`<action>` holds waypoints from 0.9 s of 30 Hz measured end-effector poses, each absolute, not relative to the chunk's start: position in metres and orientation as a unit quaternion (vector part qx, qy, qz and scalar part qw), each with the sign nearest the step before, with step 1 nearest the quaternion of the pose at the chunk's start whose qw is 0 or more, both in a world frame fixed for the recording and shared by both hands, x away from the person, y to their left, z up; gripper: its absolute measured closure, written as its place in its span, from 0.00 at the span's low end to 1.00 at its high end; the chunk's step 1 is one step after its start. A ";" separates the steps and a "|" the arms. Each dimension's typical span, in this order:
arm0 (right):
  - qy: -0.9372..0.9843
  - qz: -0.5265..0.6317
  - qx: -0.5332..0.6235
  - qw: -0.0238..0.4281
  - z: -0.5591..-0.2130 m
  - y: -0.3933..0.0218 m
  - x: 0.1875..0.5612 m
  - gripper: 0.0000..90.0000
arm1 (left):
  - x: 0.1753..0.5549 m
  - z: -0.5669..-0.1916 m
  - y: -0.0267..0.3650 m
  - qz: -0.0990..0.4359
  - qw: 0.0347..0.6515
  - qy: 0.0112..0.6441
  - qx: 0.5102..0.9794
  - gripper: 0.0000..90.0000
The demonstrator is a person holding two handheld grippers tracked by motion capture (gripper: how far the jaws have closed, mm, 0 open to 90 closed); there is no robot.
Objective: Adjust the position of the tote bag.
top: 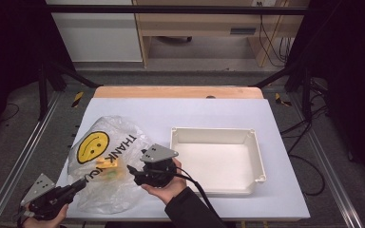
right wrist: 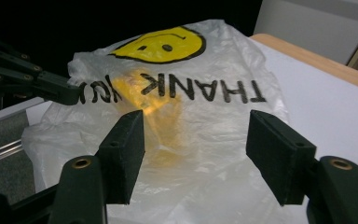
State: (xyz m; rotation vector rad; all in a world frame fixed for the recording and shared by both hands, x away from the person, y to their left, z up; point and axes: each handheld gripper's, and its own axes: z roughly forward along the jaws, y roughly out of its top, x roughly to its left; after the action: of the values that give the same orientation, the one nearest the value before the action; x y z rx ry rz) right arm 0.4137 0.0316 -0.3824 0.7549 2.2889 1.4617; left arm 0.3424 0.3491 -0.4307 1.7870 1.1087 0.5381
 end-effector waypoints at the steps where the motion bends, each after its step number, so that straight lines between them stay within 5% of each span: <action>1: 0.801 0.512 0.264 0.161 -0.382 0.032 0.414 0.42 | 0.342 -0.431 0.349 0.219 0.467 0.452 0.728 1.00; 16: 0.833 0.472 0.247 0.149 -0.414 0.074 0.416 0.57 | 0.342 -0.429 0.350 0.224 0.472 0.449 0.725 1.00; 27: 0.842 0.457 0.246 0.148 -0.423 0.079 0.418 0.92 | 0.341 -0.428 0.351 0.225 0.476 0.449 0.722 1.00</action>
State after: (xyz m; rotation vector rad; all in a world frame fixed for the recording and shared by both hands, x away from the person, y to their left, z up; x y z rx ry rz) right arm 0.4183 0.0791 -0.4232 0.7083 2.4216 1.3145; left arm 0.3411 0.3506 -0.4283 1.7641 1.0967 0.5501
